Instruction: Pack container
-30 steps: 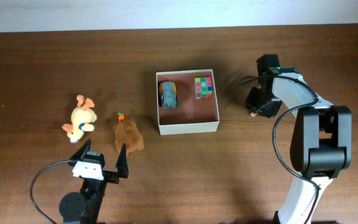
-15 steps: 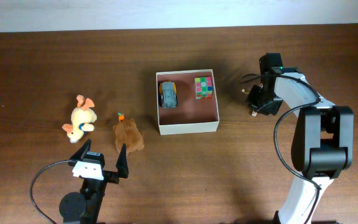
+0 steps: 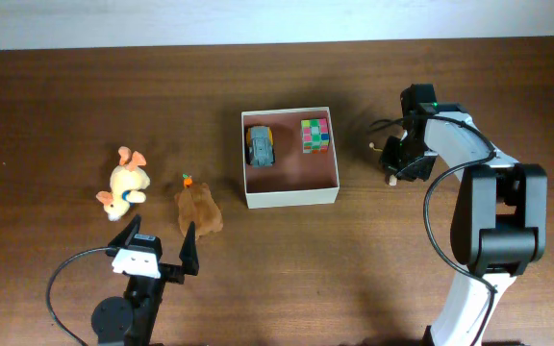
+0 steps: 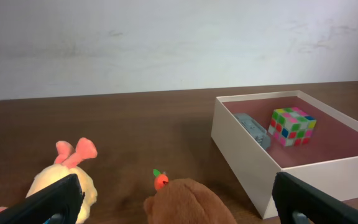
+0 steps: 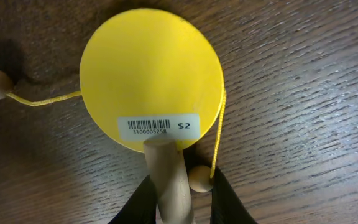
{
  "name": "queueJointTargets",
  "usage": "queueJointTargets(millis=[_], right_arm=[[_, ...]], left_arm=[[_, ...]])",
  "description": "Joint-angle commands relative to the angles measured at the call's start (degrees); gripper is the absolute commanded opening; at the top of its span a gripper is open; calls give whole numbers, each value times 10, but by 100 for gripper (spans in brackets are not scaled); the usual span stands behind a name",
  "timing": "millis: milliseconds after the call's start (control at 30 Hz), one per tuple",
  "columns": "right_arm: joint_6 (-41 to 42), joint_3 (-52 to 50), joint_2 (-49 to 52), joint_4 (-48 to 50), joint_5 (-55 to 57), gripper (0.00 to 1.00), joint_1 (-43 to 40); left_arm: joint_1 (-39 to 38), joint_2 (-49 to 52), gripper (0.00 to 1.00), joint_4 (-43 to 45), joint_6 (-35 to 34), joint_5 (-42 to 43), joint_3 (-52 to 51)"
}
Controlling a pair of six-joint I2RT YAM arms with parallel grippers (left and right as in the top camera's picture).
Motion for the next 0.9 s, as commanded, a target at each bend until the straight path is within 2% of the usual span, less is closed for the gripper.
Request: queueJointTargets(millis=[0,233,333,400,433,667,867], right_arm=[[-10,-32,48,-10,-18,19,4],[-15,-32,47,-14,-17,19,4],[-15,-32,48,-25,-17,28,4],[-15,-32,47,-34,-17,39,4],[-15,-32,48,-38,-17,40,4],[-15,-32,48,-64,-36,39,4],[-15,-32,48,-37,-72,35,8]], left_arm=[[2,-4,99,1,7,6,-4],[2,-4,99,1,7,6,-4],[2,-4,99,1,7,6,-4],[2,-4,99,1,7,6,-4],[2,-4,99,1,7,6,-4],[2,-4,99,1,7,6,-4],[2,-4,99,1,7,6,-4]])
